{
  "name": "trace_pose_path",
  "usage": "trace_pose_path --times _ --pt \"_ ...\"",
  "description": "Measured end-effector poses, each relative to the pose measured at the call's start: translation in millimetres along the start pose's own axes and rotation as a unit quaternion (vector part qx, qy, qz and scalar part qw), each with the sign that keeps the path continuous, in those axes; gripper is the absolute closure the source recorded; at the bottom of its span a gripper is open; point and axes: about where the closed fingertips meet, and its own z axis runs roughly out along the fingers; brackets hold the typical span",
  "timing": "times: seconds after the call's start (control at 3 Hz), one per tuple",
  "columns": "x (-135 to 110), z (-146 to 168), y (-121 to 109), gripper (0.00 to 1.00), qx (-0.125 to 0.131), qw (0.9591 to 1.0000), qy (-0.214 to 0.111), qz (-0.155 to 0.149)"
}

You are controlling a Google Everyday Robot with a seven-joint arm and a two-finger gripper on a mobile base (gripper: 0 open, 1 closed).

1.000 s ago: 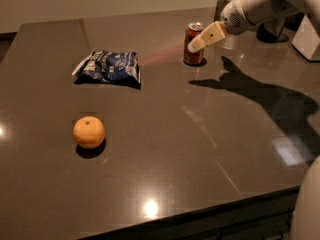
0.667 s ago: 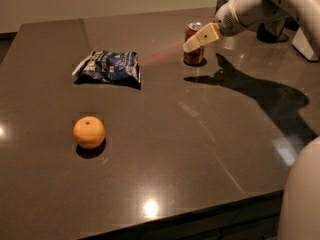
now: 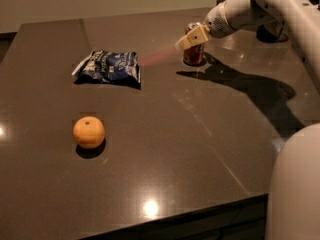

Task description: Knock coke can over

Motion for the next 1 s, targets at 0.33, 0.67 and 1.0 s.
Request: trace_pose_path --times 0.33,0.67,1.0 --pt "-5 7 1 0.41 -0.008 0.9999 -0.005 -0.003" --pt "-10 3 3 0.62 -0.013 0.9998 -0.011 -0.012" --pt "-11 -17 17 0.87 -0.021 0.9989 0.004 -0.041"
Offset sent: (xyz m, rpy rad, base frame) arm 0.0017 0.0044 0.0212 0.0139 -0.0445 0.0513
